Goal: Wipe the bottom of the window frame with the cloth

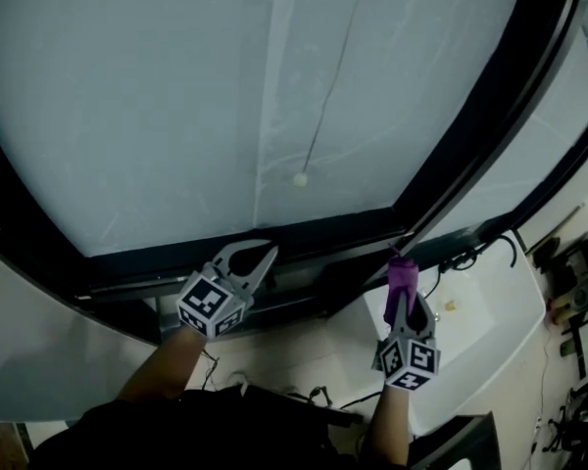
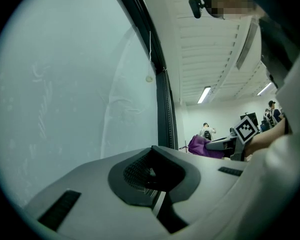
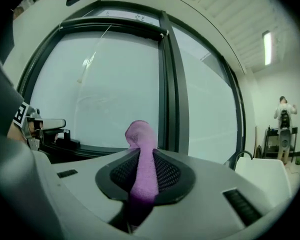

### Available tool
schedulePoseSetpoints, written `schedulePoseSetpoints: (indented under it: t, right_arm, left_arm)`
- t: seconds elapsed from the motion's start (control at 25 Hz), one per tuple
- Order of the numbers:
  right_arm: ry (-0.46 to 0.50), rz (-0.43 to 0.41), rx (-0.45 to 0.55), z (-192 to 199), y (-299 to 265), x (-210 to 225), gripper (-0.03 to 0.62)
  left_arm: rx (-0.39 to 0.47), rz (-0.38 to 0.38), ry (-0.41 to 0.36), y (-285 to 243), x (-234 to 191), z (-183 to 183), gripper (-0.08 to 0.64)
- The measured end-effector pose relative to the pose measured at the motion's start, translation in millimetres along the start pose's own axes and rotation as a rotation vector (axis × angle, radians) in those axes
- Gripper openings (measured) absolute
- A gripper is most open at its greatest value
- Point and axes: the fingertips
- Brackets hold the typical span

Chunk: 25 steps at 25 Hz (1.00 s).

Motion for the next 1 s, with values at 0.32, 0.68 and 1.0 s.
schedulePoseSetpoints:
  t: [0.32,0.68,1.0]
  right_arm:
    - [0.002,-0.087,0.039,-1.9,-5.8,3.2,0.069]
    - [0.032,-0.144,0.021,4.3,-16.6,13.0,0.069]
    - [0.016,-0.153,0.022,9.0,-16.7,21.1,0.069]
  left_arm:
    - [-0.017,-0.105,0.020,0.0,-4.9,3.7,0.002]
    - [-0.007,-0.208,0.023,0.7,-10.4,5.0,0.002]
    - [0.003,-0.254,0.030,6.2,-13.6,8.1,0.002]
Point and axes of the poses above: the fingertips, and each gripper's own axes: y backward along the fingers, x to its right, z out of its underside, and after that the axes turned 2 degrees about -y, right-handed
